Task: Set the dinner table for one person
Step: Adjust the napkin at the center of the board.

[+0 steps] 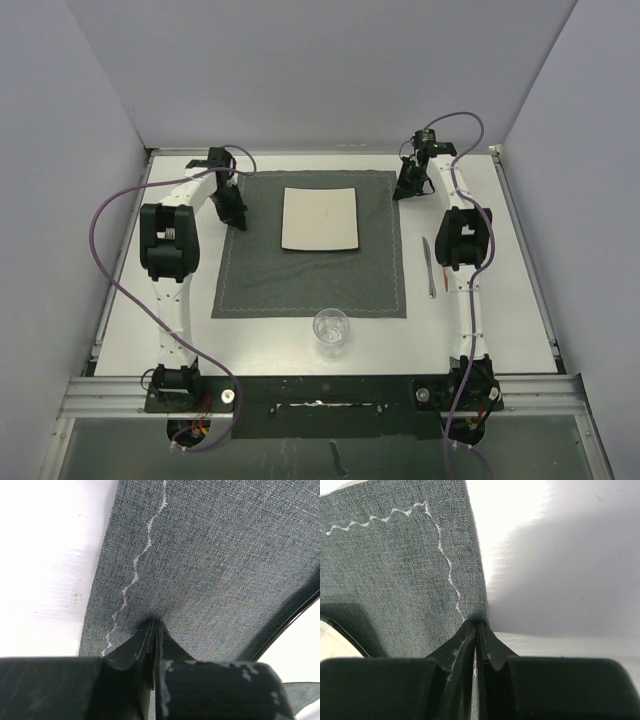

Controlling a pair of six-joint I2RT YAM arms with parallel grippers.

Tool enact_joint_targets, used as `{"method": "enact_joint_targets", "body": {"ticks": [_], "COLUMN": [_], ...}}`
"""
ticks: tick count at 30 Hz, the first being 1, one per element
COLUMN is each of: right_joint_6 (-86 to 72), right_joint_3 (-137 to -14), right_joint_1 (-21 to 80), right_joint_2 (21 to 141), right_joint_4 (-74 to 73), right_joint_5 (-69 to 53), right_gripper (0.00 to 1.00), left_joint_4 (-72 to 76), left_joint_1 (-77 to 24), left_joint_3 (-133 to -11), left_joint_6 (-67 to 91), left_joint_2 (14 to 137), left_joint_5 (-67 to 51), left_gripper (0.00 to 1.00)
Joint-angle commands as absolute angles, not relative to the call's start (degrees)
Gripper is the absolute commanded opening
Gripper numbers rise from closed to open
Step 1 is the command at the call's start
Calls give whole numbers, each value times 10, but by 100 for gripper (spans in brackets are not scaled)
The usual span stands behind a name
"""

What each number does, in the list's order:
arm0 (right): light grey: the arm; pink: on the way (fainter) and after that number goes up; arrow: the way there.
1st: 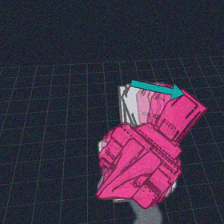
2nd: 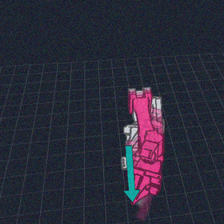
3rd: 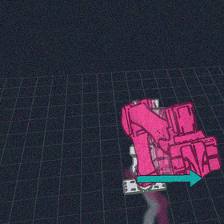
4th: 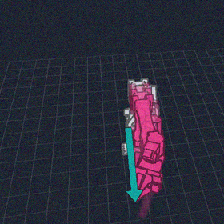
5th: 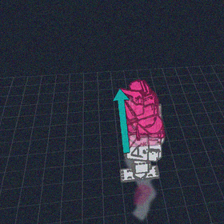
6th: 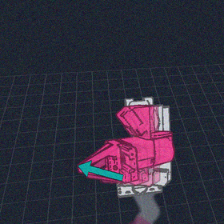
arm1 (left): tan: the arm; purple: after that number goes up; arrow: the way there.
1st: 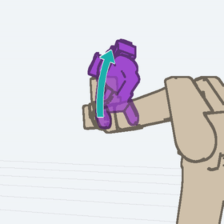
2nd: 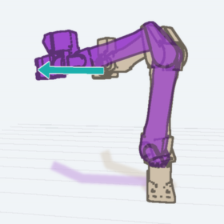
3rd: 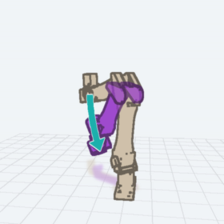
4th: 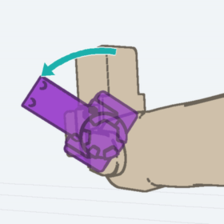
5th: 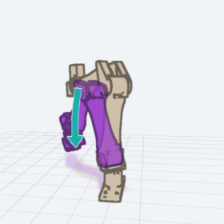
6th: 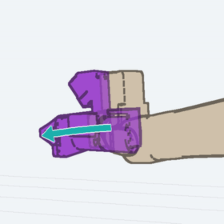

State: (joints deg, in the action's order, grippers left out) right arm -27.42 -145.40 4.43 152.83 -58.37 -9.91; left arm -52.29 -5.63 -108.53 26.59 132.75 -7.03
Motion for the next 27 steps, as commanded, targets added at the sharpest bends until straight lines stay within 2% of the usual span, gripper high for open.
{"method": "enact_joint_targets", "body": {"ticks": [1,14,19,23,24,25,27], "right_joint_6": [-276,-282,-275,-256,-251,-248,-240], "right_joint_3": [-1483,-1498,-1461,-1424,-1424,-1423,-1420], "right_joint_1": [39,20,21,32,35,38,45], "right_joint_2": [1537,1536,1508,1447,1434,1421,1390], "right_joint_4": [-574,-578,-547,-520,-521,-523,-532], "right_joint_5": [-91,-90,-139,-168,-177,-184,-186], "right_gripper": [4,5,9,9,9,9,9], "left_joint_4": [-572,-575,-581,-573,-570,-562,-563], "left_joint_1": [-58,-65,-71,-78,-81,-83,-85], "left_joint_3": [-1072,-1067,-1074,-1072,-1072,-1072,-1085], "left_joint_6": [250,252,251,246,243,234,223], "left_joint_2": [1345,1339,1337,1319,1312,1307,1304], "left_joint_5": [-12,-12,-10,-10,-14,-28,-54], "left_gripper": [0,0,0,22,31,47,88]}}
